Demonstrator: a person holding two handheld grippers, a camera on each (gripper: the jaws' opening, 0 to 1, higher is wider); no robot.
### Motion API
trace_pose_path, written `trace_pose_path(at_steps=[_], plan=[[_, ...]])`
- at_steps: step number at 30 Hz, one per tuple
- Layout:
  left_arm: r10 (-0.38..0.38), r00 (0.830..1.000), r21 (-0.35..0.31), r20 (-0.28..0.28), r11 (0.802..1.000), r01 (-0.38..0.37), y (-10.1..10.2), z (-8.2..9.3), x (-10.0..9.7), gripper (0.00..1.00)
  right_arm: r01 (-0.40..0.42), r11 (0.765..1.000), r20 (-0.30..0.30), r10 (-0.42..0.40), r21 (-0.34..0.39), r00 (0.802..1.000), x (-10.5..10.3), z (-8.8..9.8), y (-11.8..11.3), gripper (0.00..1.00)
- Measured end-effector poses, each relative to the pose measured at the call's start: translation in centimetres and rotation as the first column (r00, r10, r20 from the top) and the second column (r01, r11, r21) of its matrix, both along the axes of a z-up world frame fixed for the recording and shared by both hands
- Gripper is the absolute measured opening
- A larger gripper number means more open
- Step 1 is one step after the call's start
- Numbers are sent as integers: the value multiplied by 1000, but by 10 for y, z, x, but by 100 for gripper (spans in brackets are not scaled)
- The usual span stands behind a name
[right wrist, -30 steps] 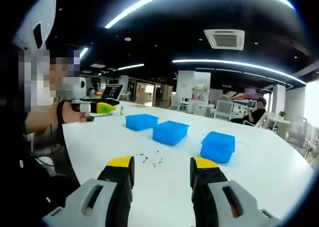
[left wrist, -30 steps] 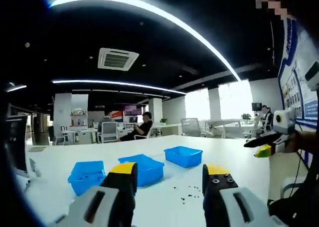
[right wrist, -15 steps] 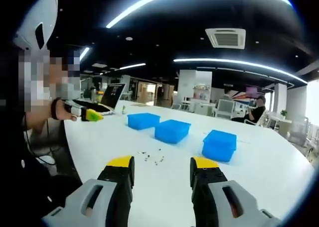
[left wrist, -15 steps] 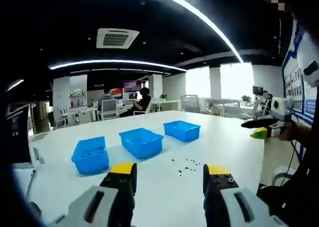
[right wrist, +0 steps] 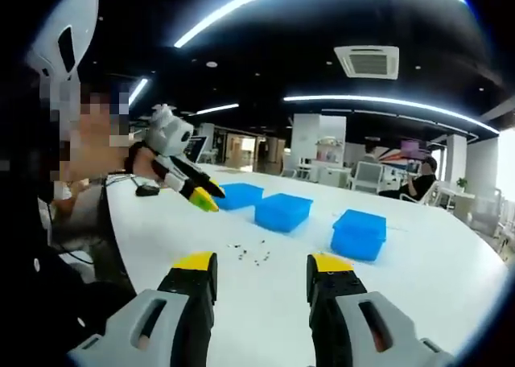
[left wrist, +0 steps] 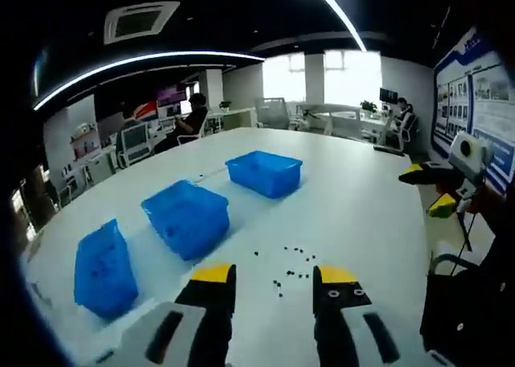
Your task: Pick up the resistors one by one and place each resistor into its matching bin, sorting the parts by color and model until every resistor is separated into the correct bin for its type
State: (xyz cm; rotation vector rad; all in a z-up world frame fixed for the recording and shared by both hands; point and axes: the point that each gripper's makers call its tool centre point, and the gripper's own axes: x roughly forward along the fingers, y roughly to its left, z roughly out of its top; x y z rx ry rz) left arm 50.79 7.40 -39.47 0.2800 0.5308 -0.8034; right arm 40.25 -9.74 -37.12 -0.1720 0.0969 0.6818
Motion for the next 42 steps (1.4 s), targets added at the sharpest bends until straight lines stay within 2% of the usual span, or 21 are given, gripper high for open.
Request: trace_pose_path(at_steps=[1,3,4,7,8,9,11,12,14,16,18,20,21,22,23,24,28,31,33,36,42], plan=[[-8,1000,15,-2,1000,8,-4,-1,6,37,1,1000,1,-1,1,1000,0,0,0,46],[-44,999,88,-23,995,46,-11,-8,13,36,2,1000,1,-2,4,1000,0,0,-1,46],[-32,998,110,-56,993,38,-15,-13,18,36,3,1000,1,-3,5,1000,-1,0,-1,46],[16,986,106,-164,994,2,-23,-23,25,34,5,1000,3,-5,1,1000,-2,0,-2,46],[20,985,110,-170,994,-1,-24,-25,27,34,5,1000,3,-5,1,1000,-2,0,-3,46],[62,976,127,-210,991,-36,-22,-30,32,32,8,1000,1,-8,3,1000,-2,0,-3,46],[147,947,165,-285,981,-102,-20,-42,42,30,10,1000,-1,-10,3,1000,-1,-1,-4,46],[176,931,143,-319,980,-137,-23,-44,47,30,10,1000,-2,-10,2,1000,-1,-1,-4,46],[243,888,127,-390,969,-210,-25,-48,56,28,6,1000,-4,-6,1,1000,-1,-2,-4,46],[276,866,157,-417,960,-230,-24,-53,62,27,1,1000,-5,-1,-9,1000,-2,-3,-3,47],[334,835,239,-438,938,-251,-18,-65,67,25,1,1000,-4,-1,-17,1000,-1,-4,-3,47],[352,812,279,-466,929,-243,-17,-73,65,24,2,1000,-11,-2,-8,1000,-1,-5,-3,47],[369,793,294,-486,923,-249,-18,-76,63,24,3,1000,-13,-3,-6,1000,0,-5,-4,47],[374,791,289,-485,922,-259,-21,-78,66,24,3,1000,-13,-3,-7,1000,0,-6,-4,47],[387,778,325,-495,913,-247,-20,-80,64,23,3,1000,-16,-3,-8,1000,0,-6,-4,47],[392,777,354,-493,906,-233,-19,-81,64,22,3,1000,-18,-3,-5,1000,0,-6,-4,47],[391,776,357,-494,906,-229,-36,-76,69,18,-4,1000,-19,4,-5,1000,-1,-7,-3,47],[401,770,378,-495,898,-225,-40,-83,68,16,-3,1000,-23,3,3,1000,-2,-9,-3,47],[398,762,375,-510,901,-219,-45,-85,65,17,3,1000,-29,-3,10,1000,-3,-10,-5,47],[405,765,397,-500,893,-213,-47,-89,63,16,4,1000,-31,-4,10,1000,-4,-11,-7,47],[429,755,417,-496,880,-226,-44,-90,65,11,6,1000,-33,-6,17,999,-5,-11,-7,47]])
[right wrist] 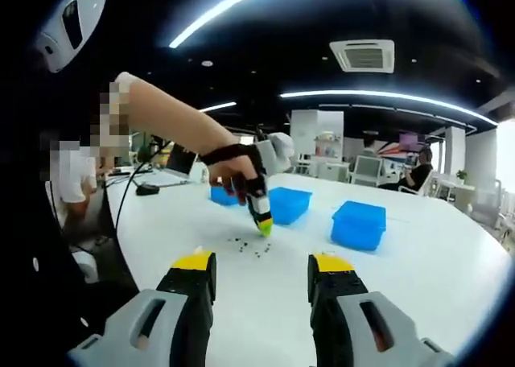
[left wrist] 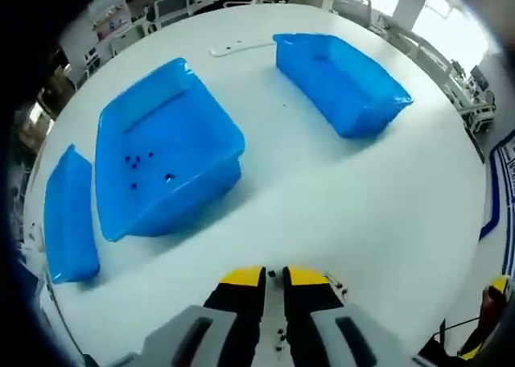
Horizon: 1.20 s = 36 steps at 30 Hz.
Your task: Pick up the resistors one by one and place each resistor into its matching bin, sorting the parts by color and model until every resistor is separated into the correct bin for its type
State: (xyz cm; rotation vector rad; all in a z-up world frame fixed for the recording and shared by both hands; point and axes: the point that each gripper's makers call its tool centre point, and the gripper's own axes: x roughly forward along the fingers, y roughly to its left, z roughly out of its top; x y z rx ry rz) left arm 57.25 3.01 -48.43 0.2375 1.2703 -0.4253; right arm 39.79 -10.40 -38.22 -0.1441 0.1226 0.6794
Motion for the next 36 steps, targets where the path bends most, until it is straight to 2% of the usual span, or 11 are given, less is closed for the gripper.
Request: trace_pose_path(at_steps=[11,18,23,25,26,29,32,33,34,35,36], plan=[[-19,1000,14,3,1000,19,-1,0,-5,6,-8,1000,5,8,0,1000,-1,2,2,47],[-79,997,-14,13,997,79,-2,0,-8,6,-1,1000,8,0,1,1000,-1,3,-1,47],[-82,995,-110,61,990,88,-2,1,-12,5,2,1000,11,-2,4,1000,-1,4,0,47],[-50,996,-211,73,975,64,-10,7,-17,5,2,1000,9,-2,2,1000,-1,3,1,47],[-55,995,-223,87,972,73,-10,9,-18,5,2,1000,8,-2,3,1000,-1,3,1,47],[-11,974,-360,225,928,93,-16,40,-11,5,-3,1000,4,3,0,1000,-1,3,5,47],[-9,937,-472,350,862,185,-17,74,-18,5,-2,1000,7,2,-1,1000,-1,4,6,47],[71,923,-551,378,819,162,-13,89,-21,5,2,1000,9,-2,0,1000,-1,5,6,47],[89,910,-571,404,802,175,-7,95,-26,5,5,1000,9,-5,0,1000,-1,5,6,47],[114,887,-588,448,785,196,-1,104,-29,5,9,1000,9,-9,0,1000,0,5,5,47],[130,862,-584,491,783,215,7,108,-32,5,12,1000,12,-12,3,1000,0,6,5,47]])
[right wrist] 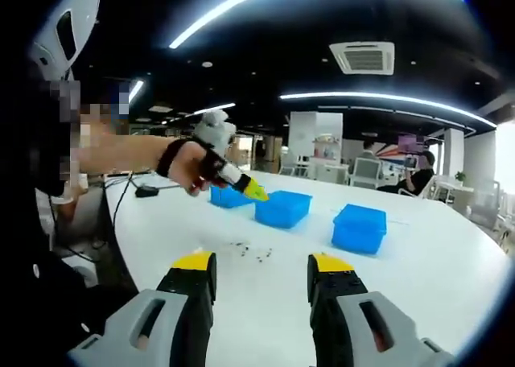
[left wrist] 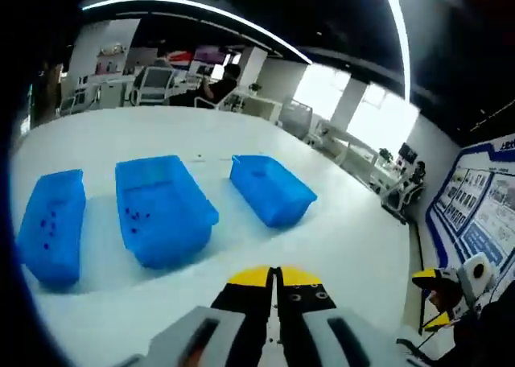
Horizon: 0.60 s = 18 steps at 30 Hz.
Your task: Pick up the resistors one by one and place each resistor into its matching bin, sorting the parts by color and model until every resistor is separated into the correct bin for its type
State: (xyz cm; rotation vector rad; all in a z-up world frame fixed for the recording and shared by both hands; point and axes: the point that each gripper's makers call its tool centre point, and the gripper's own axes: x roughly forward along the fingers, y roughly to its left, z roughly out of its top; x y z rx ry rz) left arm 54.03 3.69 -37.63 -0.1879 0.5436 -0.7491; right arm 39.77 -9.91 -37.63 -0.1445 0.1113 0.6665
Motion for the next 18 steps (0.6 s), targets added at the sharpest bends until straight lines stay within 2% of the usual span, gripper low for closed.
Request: trace_pose_path(at_steps=[2,4,5,6,7,8,9,13,14,17,18], plan=[[69,994,-58,81,996,-65,16,13,-5,5,5,1000,0,-5,5,1000,0,1,-1,47],[90,983,-132,163,989,-69,27,29,-16,6,14,1000,-6,-14,13,1000,1,1,-2,46],[117,978,-144,174,985,-93,34,33,-18,6,19,1000,-9,-19,15,1000,2,1,-2,46],[165,965,-182,204,975,-129,43,42,-20,6,24,1000,-10,-24,12,1000,2,1,-2,46],[191,943,-211,271,968,-136,50,52,-26,6,26,1000,-12,-26,7,1000,3,0,-2,46],[218,937,-207,273,964,-164,56,54,-29,6,25,1000,-16,-25,4,1000,3,0,-1,46],[239,916,-216,323,961,-175,60,61,-31,6,23,1000,-20,-23,4,1000,3,0,0,46],[278,873,-158,400,959,-233,68,66,-31,6,7,1000,-21,-7,-7,1000,2,2,8,46],[278,868,-151,411,960,-236,67,66,-28,6,4,1000,-23,-4,-11,1000,2,1,10,46],[279,881,-159,382,959,-234,64,63,-15,6,-4,1000,-24,4,-16,1000,1,1,14,46],[279,880,-147,383,959,-240,64,61,-8,6,-4,1000,-24,3,-15,1000,1,1,14,46]])
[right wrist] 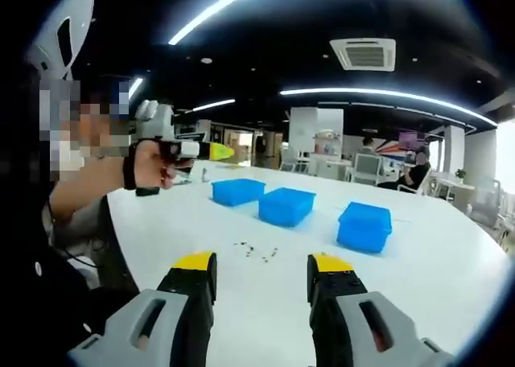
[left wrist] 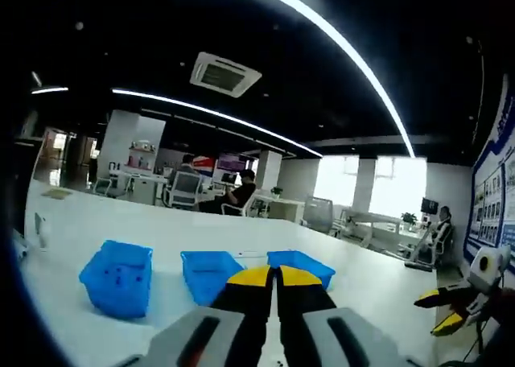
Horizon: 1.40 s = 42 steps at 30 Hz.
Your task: Pick up the resistors one by one and place each resistor into its matching bin, sorting the parts by color and model until every resistor is separated into the correct bin for its type
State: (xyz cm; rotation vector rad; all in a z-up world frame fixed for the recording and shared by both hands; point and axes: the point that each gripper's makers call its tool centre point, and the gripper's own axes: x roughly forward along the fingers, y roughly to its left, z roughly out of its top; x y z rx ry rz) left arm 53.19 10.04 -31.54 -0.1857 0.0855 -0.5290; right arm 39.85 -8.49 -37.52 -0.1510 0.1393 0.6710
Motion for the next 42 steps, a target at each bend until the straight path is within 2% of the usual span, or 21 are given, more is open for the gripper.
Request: trace_pose_path(at_steps=[4,6,9,10,12,13,16,17,19,21,24,26,27,29,32,36,40,42], plan=[[14,1000,42,-18,999,-13,-2,-1,32,6,4,1000,-2,-4,1,1000,-2,0,1,46],[27,999,69,16,997,-29,-2,6,51,6,5,1000,0,-5,1,1000,-4,1,1,46],[59,998,113,32,992,-63,-2,9,83,6,16,1000,2,-16,5,1000,-6,1,-3,46],[82,996,111,22,990,-84,0,9,94,6,20,1000,3,-20,5,1000,-7,2,-4,46],[80,997,109,5,991,-80,-4,8,112,6,24,1000,7,-24,7,1000,-8,3,-5,46],[89,996,126,0,988,-88,-5,7,120,6,24,1000,8,-24,10,1000,-10,3,-4,45],[65,998,95,-6,993,-65,-14,12,136,6,32,999,8,-32,19,999,-13,3,-5,45],[72,997,99,-7,993,-71,-15,13,141,6,34,999,8,-34,21,999,-13,3,-6,45],[96,995,149,-1,984,-95,-15,11,150,6,40,999,6,-41,26,999,-14,2,-8,45],[111,994,144,-7,984,-108,-15,10,155,6,46,999,6,-46,28,999,-14,2,-9,45],[120,993,146,-19,983,-116,-16,6,157,9,49,998,7,-50,33,999,-14,3,-11,45],[128,992,185,-6,975,-125,-15,0,159,24,50,998,6,-50,35,999,-14,2,-13,45],[128,992,190,-6,974,-124,-15,-1,159,35,48,998,6,-49,33,999,-14,2,-12,45],[86,996,228,-17,970,-80,-18,-9,153,45,43,999,5,-43,32,999,-14,1,-12,45],[72,997,237,-12,969,-67,-16,-15,143,45,41,999,5,-41,31,999,-14,0,-12,45],[54,998,204,-40,978,-45,-8,-28,117,45,47,998,6,-47,42,999,-14,0,-14,45],[22,998,191,-58,981,-10,-5,-37,81,45,40,998,2,-40,40,999,-14,-2,-11,45],[-34,998,203,-52,978,44,-8,-39,56,43,34,999,1,-34,39,999,-14,-3,-10,45]])
